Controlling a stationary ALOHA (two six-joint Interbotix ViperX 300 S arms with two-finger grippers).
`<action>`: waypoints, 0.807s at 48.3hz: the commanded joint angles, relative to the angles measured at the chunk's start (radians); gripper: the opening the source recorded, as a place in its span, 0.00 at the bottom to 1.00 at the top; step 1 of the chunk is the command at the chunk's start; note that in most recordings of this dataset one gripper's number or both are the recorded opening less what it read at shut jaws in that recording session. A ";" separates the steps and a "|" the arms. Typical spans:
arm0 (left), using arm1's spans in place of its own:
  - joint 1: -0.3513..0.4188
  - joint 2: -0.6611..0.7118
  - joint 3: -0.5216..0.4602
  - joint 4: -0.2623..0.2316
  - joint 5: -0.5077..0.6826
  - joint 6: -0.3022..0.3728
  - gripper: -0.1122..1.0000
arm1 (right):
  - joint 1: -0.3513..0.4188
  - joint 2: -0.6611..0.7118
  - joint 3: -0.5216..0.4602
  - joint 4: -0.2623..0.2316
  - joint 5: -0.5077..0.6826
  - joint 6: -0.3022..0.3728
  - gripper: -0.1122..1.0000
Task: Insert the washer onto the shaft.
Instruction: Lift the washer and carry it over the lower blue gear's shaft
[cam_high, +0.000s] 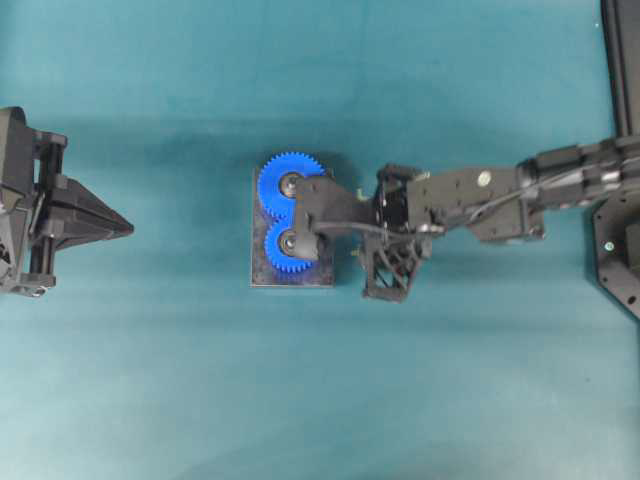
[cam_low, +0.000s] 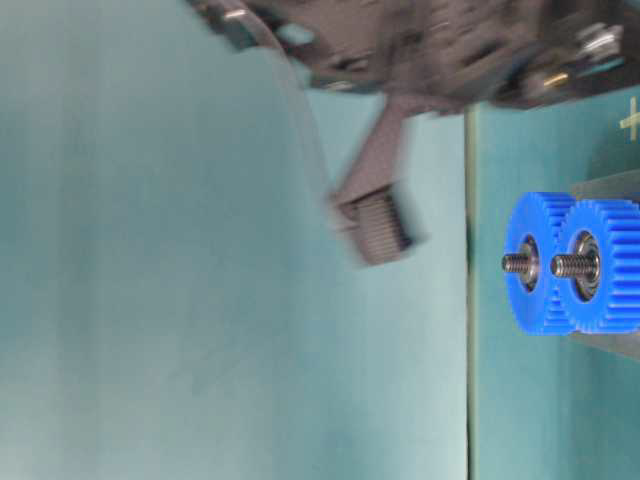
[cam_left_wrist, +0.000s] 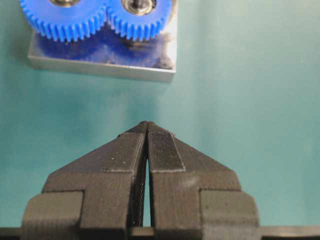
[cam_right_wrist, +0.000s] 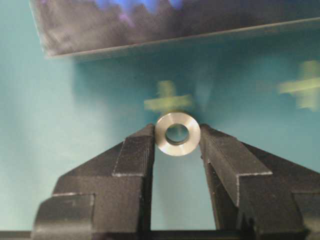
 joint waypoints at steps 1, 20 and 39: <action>0.002 0.003 -0.020 0.002 -0.008 -0.008 0.10 | 0.002 -0.060 -0.058 -0.006 0.031 0.006 0.37; 0.002 0.003 -0.020 0.003 -0.006 -0.015 0.10 | 0.020 -0.018 -0.282 -0.006 0.094 -0.032 0.37; 0.002 -0.002 -0.015 0.002 -0.006 -0.015 0.10 | 0.031 0.064 -0.365 -0.006 0.101 -0.060 0.37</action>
